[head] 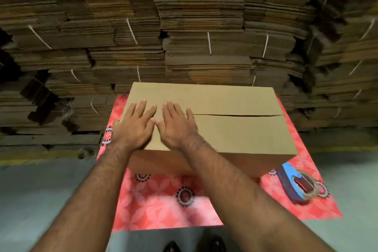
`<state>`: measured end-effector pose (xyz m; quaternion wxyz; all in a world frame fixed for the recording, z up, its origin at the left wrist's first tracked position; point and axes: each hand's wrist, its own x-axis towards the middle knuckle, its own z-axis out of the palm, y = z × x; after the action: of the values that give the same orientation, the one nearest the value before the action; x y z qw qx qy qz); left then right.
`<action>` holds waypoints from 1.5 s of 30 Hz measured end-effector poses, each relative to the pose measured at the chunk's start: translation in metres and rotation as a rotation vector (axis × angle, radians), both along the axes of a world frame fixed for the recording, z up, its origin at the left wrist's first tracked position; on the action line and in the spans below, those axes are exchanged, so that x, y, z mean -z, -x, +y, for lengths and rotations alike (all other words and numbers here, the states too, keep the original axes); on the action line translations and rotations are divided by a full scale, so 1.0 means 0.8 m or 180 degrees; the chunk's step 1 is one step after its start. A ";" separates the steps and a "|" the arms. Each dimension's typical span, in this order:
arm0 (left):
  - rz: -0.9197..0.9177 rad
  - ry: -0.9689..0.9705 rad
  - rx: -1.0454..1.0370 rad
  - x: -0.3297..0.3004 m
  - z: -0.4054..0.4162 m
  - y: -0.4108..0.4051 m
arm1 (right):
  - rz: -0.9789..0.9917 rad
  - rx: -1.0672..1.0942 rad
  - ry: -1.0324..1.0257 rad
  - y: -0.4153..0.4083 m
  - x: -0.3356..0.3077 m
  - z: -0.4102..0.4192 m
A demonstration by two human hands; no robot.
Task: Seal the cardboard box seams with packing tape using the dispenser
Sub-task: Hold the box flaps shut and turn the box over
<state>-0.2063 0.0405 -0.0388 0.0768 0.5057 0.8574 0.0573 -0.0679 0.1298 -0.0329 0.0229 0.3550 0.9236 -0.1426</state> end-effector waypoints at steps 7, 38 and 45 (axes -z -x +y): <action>0.0112 0.0035 -0.0067 -0.010 0.001 -0.011 | -0.0165 0.0147 -0.0070 -0.099 0.006 0.064; -0.0296 -0.0411 -0.1857 -0.027 0.008 -0.041 | 0.0032 0.2328 -0.0210 -0.287 -0.008 0.176; 0.0061 -0.0789 0.0063 -0.032 0.053 -0.125 | 0.0750 0.2314 -0.0441 -0.301 -0.020 0.145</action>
<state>-0.1059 0.0826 -0.0135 0.0061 0.5203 0.8394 0.1572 0.1727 0.2454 -0.0170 -0.1595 0.6411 0.7413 -0.1185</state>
